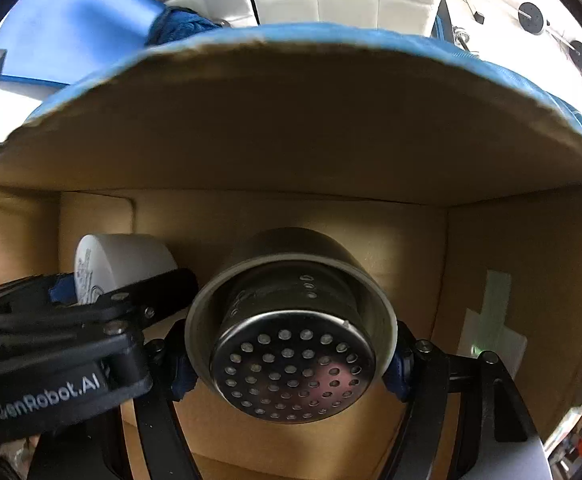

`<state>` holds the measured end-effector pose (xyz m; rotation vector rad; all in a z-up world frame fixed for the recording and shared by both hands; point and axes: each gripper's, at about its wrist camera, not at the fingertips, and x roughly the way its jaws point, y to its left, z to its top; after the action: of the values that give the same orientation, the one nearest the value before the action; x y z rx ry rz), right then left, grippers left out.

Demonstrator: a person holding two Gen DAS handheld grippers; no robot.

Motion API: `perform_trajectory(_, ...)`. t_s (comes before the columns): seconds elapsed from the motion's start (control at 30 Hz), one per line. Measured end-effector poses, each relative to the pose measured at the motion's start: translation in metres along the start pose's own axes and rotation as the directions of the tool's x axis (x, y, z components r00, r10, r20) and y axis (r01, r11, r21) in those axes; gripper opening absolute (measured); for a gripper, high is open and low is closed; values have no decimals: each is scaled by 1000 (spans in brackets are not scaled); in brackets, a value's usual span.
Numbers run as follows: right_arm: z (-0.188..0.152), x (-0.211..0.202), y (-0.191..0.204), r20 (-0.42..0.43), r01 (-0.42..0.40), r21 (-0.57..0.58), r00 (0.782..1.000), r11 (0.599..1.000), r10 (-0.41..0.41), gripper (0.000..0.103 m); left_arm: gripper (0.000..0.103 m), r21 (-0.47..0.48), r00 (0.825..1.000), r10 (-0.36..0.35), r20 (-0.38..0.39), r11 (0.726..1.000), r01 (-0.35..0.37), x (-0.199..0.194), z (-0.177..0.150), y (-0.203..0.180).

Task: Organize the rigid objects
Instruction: 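Carry the white jar and metal tin into the cardboard box with both tools, then open both tools releasing the jar and tin, then lift out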

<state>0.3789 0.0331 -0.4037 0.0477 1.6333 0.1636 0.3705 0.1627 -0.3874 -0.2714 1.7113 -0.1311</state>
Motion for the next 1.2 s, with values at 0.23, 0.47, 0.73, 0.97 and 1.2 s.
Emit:
perform_trajectory(0.23,4,-3,-3,-18,-2,-7,1000,1000,2,75,72,-14,1000,1,-9,1000,-1,-10,-4,1)
perform_trajectory(0.47,-11,-24,2,-9,7,-32,1000,999,-8,83,87,-3,999,42,4,999,-42,-43,-29,4)
perform_trajectory(0.73,-44,-65,11,48,16,-51,999,999,-14,103,103,12,994,46,98,999,-47,-102,-84,8)
perform_trajectory(0.97,-85,-106,14,111,33,-55,993,998,-27,103,103,41,966,89,243,994,-101,-147,-136,-5)
perform_trajectory(1.2,-144,-144,19,187,25,-35,982,999,-18,103,103,67,928,116,354,987,-149,-171,-171,-12)
